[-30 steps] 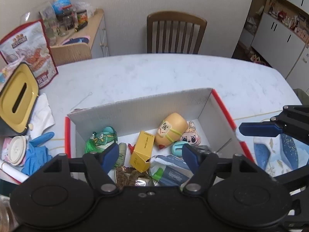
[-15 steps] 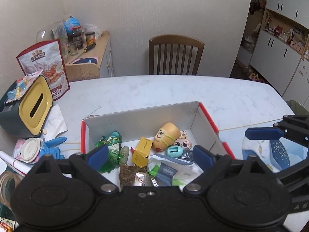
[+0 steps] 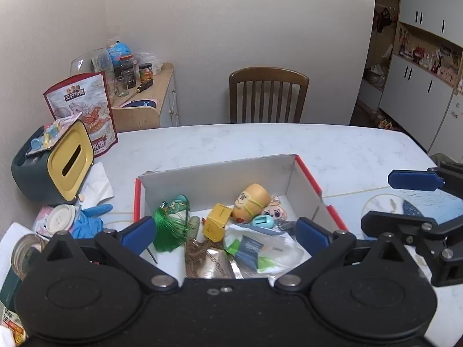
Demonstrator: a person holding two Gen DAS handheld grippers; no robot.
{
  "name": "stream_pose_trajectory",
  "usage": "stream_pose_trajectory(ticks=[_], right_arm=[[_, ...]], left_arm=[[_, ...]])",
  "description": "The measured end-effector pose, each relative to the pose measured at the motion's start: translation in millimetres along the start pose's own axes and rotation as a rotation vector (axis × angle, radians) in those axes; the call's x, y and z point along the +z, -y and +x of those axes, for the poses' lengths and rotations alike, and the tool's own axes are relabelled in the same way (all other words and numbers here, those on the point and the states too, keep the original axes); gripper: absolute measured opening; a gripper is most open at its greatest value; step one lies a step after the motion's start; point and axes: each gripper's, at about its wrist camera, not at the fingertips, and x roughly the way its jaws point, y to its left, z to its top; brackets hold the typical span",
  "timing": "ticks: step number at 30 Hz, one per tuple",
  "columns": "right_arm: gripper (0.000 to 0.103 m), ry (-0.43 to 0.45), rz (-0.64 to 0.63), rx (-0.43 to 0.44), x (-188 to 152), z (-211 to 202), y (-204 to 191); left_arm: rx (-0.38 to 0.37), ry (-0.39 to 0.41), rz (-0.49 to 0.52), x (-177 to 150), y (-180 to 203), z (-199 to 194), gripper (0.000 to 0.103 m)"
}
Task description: Organize objects
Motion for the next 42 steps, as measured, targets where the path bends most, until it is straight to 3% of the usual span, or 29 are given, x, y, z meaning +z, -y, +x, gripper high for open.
stream_pose_trajectory(ticks=[7,13,22,42], right_arm=[[0.087,0.023,0.001,-0.004,-9.8,-12.0,-6.5],[0.103,0.054,0.035,-0.02,-19.5,-17.6,-6.8],[0.103,0.094,0.074,-0.038,-26.4,-23.4,-6.9],[0.103,0.06,0.101,-0.046,-37.7,-25.3,-4.9]], left_arm=[[0.011,0.023,-0.02,-10.9,2.8,-12.0,0.102],[0.043,0.042,-0.022,-14.8,6.2,-23.6,0.103],[0.064,0.013,-0.042,-27.9,6.4,-22.9,0.103],[0.052,-0.022,-0.052,-40.0,12.6,-21.2,0.103]])
